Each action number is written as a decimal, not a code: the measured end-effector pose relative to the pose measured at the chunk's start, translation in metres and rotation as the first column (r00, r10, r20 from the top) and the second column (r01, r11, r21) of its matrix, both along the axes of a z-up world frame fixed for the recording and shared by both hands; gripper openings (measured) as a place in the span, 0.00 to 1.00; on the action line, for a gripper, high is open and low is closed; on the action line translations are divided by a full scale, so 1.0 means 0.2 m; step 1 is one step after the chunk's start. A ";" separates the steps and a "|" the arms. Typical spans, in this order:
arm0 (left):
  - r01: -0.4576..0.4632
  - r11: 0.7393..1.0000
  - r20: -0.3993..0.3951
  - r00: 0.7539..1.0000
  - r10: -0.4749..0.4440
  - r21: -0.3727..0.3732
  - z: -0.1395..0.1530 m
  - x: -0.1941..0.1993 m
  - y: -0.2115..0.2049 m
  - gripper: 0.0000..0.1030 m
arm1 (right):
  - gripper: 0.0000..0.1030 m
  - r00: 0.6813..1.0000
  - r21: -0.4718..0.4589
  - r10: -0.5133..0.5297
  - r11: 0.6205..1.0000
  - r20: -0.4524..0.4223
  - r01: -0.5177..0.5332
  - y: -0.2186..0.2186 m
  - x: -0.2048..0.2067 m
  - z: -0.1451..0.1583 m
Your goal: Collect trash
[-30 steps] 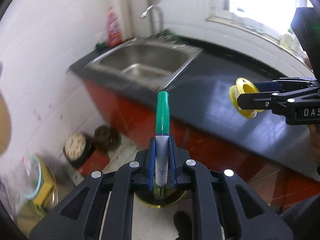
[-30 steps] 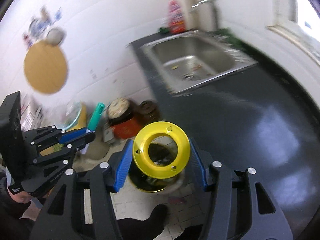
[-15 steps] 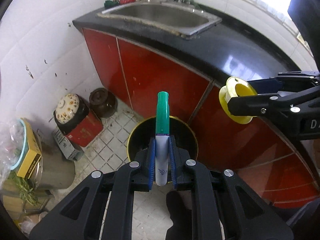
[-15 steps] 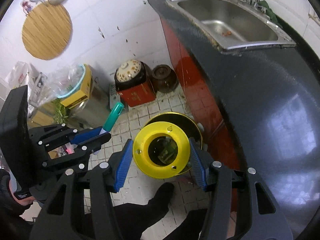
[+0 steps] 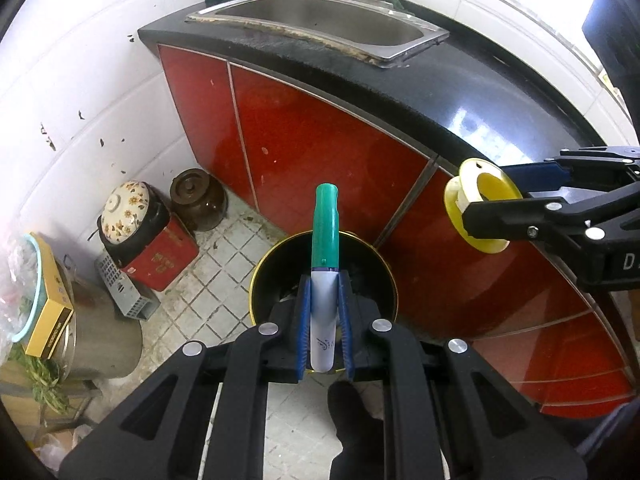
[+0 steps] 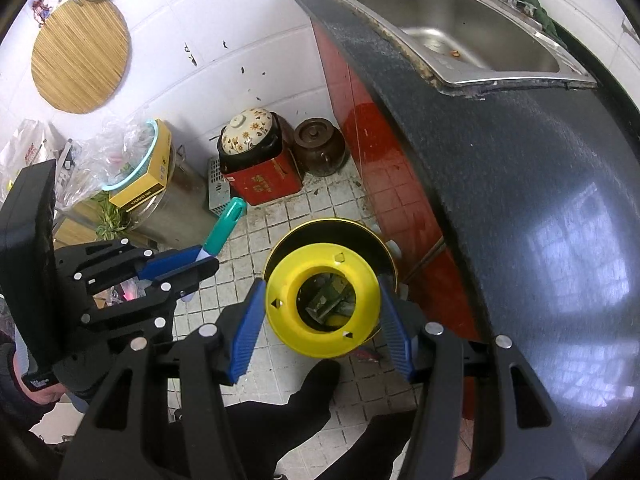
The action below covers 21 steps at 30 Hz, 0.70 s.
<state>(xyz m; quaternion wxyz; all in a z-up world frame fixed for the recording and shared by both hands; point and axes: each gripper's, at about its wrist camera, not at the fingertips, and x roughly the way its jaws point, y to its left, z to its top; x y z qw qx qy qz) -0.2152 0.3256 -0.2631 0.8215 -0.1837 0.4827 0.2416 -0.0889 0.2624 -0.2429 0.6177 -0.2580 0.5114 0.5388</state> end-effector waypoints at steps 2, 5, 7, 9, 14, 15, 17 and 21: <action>0.006 1.000 0.000 1.000 -0.006 -0.007 -0.01 0.01 0.01 0.13 | 0.56 1.000 -0.014 0.003 1.000 -0.006 -0.003 0.02 0.00 -0.01; -0.012 1.000 -0.020 1.000 0.012 0.002 -0.01 0.01 0.03 0.56 | 0.69 1.000 -0.020 0.006 1.000 0.003 -0.006 0.03 0.01 -0.02; -0.031 0.999 -0.001 1.000 0.031 0.014 0.00 0.00 0.04 0.61 | 0.69 1.000 -0.020 0.000 1.000 -0.006 0.000 0.03 0.02 -0.02; -0.037 0.999 -0.004 0.999 0.037 0.014 0.01 0.00 0.05 0.61 | 0.69 1.000 -0.011 -0.005 1.000 -0.010 0.005 0.01 0.03 0.00; -0.038 0.999 0.000 0.999 0.038 0.028 0.06 -0.01 0.04 0.67 | 0.71 1.000 0.021 -0.031 0.999 -0.006 0.031 -0.08 0.08 0.08; -0.034 0.999 0.003 0.999 0.034 0.034 0.08 0.00 0.03 0.71 | 0.73 0.999 0.032 -0.045 0.998 -0.003 0.045 -0.11 0.10 0.12; -0.032 0.998 0.008 0.999 0.031 0.050 0.12 0.01 0.00 0.82 | 0.76 0.997 0.054 -0.075 0.996 -0.002 0.075 -0.17 0.13 0.18; -0.021 0.996 -0.005 1.000 0.022 0.088 0.22 0.12 -0.06 0.93 | 0.89 0.979 0.098 -0.200 0.976 0.027 0.197 -0.41 0.28 0.34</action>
